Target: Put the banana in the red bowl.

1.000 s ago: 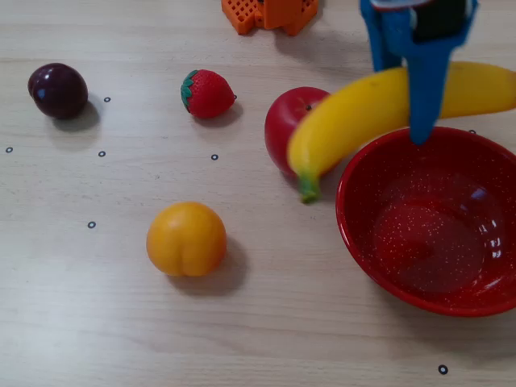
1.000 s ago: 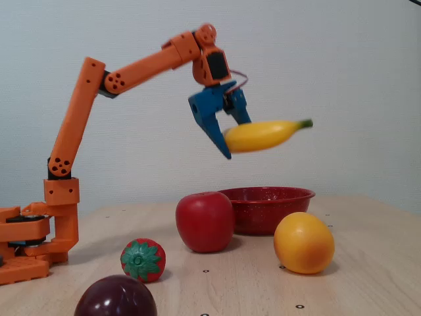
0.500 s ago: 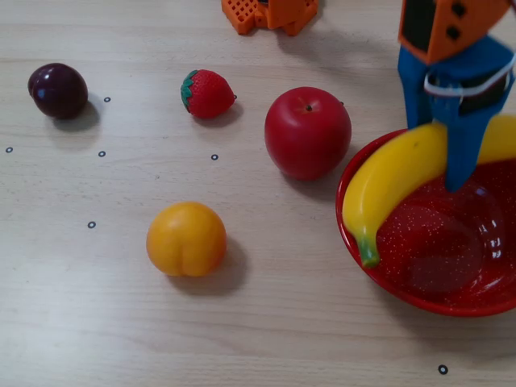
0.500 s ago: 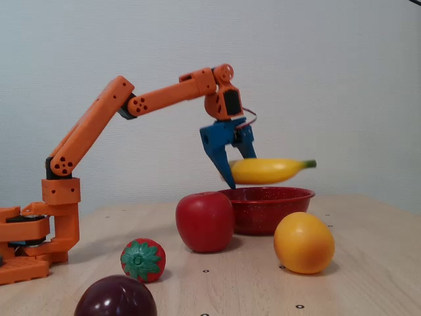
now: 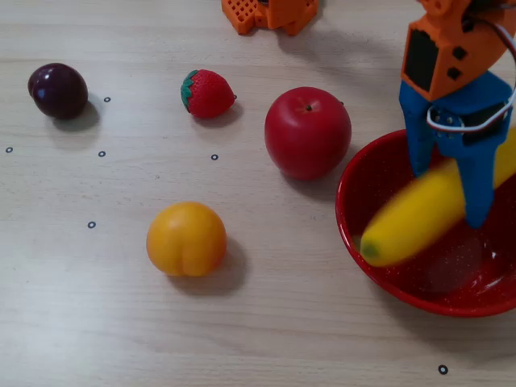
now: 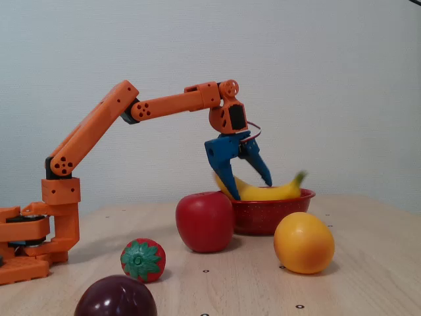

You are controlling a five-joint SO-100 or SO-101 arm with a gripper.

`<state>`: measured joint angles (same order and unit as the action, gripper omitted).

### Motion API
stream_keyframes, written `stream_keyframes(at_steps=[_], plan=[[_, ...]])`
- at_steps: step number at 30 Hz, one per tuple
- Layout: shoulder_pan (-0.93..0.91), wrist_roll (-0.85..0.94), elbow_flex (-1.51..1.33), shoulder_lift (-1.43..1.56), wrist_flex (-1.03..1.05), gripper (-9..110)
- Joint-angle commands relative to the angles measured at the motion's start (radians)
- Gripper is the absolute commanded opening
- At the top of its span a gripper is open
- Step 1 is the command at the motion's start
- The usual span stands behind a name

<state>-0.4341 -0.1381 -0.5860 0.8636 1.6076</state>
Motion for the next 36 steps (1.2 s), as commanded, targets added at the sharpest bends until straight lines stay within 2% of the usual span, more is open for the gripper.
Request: stream_keyframes(at_steps=[1,6,9,11,12,17,22,36], plan=[[0.011,0.008,0.051,0.19,-0.028,40],[0.041,0.029,0.064,0.334,-0.009,30],[0.067,0.054,0.066,0.42,0.012,18],[0.086,0.086,0.074,0.468,0.028,2],[0.092,0.112,0.075,0.491,0.032,0],[0.124,0.227,0.067,0.589,0.106,0],[0.179,0.293,-0.077,0.735,0.095,0],[0.38,0.364,-1.124,1.411,-0.316,0]])
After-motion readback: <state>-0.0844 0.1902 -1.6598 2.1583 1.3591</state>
